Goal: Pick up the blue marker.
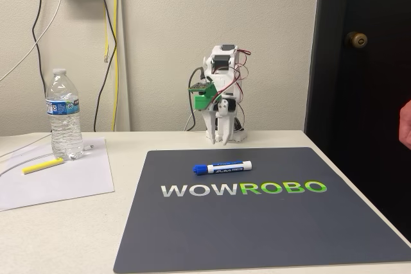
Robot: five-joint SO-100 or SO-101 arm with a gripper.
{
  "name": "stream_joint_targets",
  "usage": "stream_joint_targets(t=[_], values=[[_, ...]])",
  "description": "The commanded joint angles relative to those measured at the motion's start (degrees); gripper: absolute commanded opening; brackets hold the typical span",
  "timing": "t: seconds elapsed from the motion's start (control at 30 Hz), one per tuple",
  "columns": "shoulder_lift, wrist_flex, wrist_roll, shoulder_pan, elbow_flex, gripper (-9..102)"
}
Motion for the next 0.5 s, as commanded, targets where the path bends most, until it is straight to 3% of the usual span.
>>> stream_joint_targets(t=[0.0,0.47], values=[[0.2,2.6,2.8,-1.0,-4.1,14],[-10.0,3.3,19.9,-4.0,-11.9,14]])
